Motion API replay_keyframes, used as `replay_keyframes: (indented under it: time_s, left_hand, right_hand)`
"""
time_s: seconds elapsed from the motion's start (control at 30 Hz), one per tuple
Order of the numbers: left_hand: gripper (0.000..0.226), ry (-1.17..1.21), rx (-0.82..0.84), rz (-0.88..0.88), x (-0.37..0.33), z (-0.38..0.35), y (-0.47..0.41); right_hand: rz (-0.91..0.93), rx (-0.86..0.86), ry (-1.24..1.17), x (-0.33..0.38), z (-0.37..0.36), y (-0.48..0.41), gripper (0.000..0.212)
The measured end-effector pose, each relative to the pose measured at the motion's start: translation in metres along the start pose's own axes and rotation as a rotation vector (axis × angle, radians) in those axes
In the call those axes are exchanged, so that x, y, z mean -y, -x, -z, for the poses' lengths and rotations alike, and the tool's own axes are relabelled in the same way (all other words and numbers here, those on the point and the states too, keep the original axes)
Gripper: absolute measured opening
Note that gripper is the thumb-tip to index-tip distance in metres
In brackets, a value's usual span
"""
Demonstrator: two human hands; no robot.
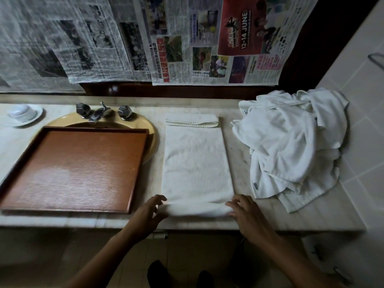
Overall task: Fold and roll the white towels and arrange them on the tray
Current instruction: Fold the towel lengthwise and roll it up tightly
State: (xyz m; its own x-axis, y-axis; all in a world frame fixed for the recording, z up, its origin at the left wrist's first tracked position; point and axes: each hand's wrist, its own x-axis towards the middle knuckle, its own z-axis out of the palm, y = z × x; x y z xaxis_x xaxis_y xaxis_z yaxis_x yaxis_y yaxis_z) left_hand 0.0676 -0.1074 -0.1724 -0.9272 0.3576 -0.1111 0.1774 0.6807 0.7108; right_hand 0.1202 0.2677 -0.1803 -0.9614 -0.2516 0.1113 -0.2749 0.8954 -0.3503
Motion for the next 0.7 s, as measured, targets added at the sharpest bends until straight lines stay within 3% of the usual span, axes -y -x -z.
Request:
replay_keyframes:
  time_s: [0.17,0.3,0.47,0.6,0.7]
  left_hand:
    - [0.020,0.146,-0.020,0.165,-0.003,0.002,-0.005]
    - [0.020,0.167,-0.046,0.232,-0.002,0.000,-0.010]
    - [0.021,0.127,-0.062,0.266,-0.010,-0.001,-0.014]
    - [0.042,-0.341,-0.329,0.031,-0.016,-0.028,0.000]
    - [0.059,-0.555,-0.252,-0.226,-0.032,-0.066,0.010]
  right_hand:
    - [-0.066,-0.038,0.024,0.008,0.002,-0.005,0.048]
    - [-0.095,-0.173,-0.011,0.029,-0.004,-0.007,0.066]
    - [0.008,-0.193,0.073,0.055,-0.032,0.009,0.061]
    - [-0.020,-0.139,0.156,0.057,-0.041,0.012,0.069]
    - [-0.031,-0.112,0.181,0.057,-0.045,0.008,0.070]
